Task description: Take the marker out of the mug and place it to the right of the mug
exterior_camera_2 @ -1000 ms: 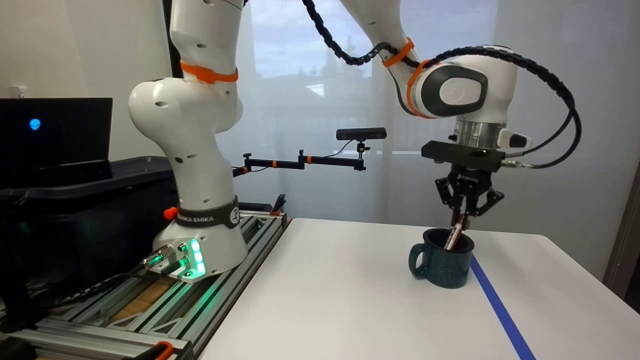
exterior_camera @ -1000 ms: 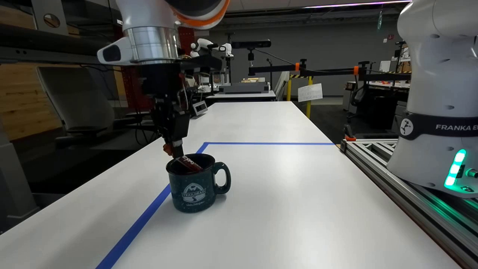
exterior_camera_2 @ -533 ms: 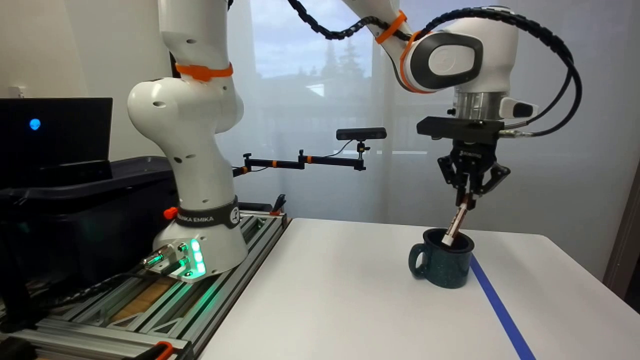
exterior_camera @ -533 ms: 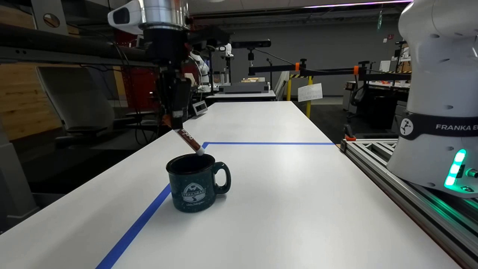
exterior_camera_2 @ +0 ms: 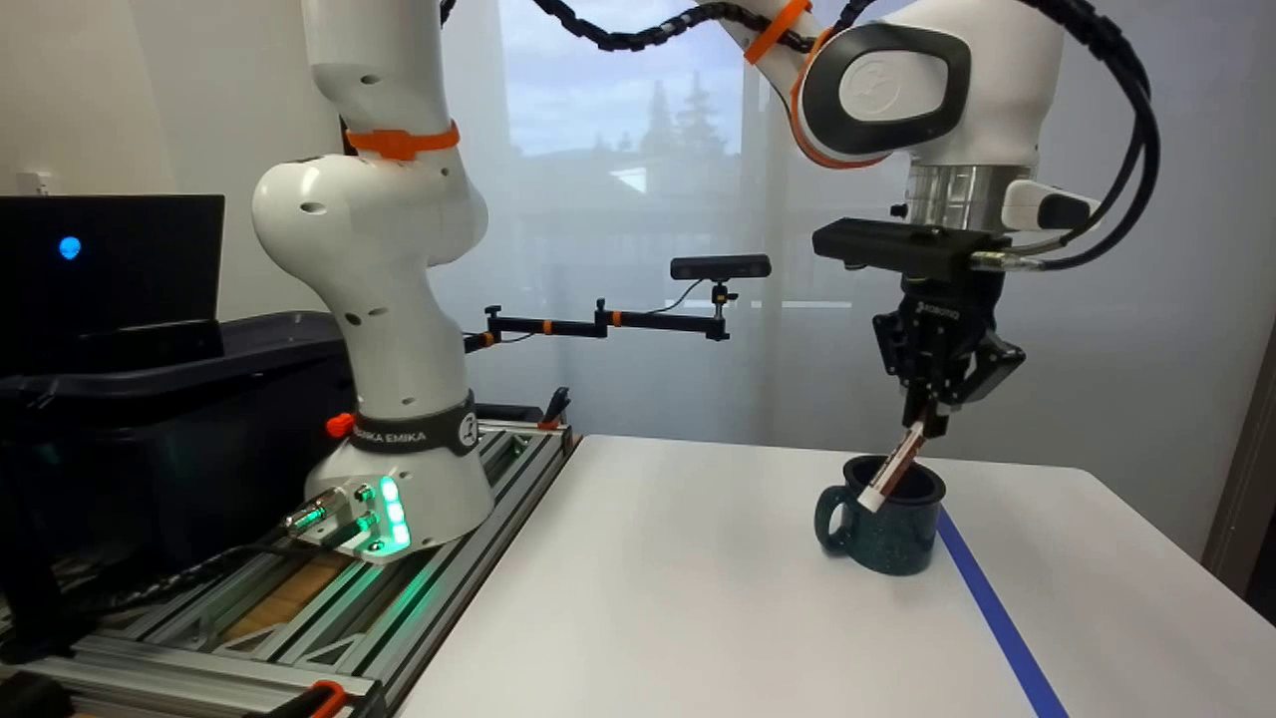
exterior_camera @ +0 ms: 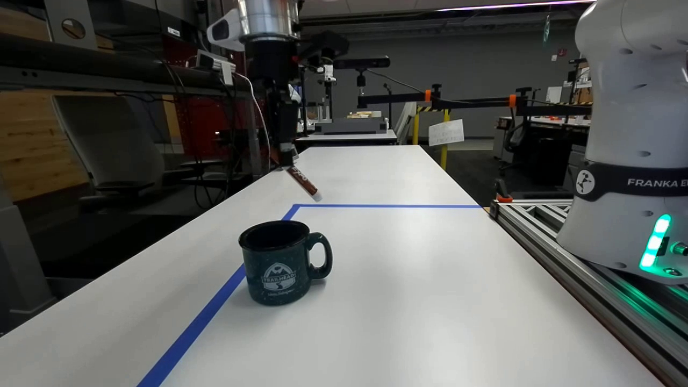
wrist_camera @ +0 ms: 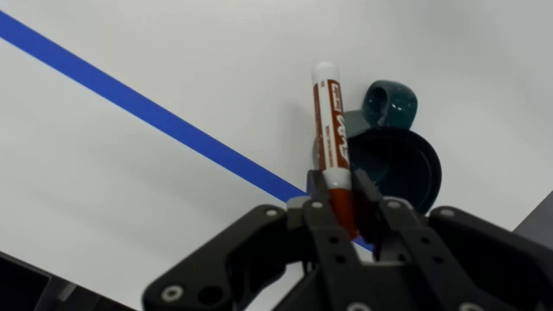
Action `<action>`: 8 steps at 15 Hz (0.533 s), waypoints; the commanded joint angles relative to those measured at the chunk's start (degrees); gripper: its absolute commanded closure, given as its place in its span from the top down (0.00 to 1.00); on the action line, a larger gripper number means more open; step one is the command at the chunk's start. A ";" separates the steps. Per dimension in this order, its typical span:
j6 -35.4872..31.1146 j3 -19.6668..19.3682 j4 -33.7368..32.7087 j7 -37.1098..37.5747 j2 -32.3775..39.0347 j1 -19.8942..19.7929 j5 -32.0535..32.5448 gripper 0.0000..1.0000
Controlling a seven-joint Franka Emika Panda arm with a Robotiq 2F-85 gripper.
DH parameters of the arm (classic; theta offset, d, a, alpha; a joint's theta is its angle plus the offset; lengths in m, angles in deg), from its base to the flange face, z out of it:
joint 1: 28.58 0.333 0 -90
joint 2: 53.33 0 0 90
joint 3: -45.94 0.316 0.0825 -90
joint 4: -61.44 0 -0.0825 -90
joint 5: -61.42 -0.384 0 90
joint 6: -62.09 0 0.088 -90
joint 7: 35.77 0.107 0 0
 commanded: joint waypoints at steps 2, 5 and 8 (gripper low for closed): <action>-1.24 -2.14 0.75 1.52 5.07 -1.89 -1.84 0.05; -2.38 -2.15 -0.48 1.49 10.32 -3.18 -2.22 0.05; -4.28 -1.78 -1.68 3.08 14.29 -3.79 -0.97 0.05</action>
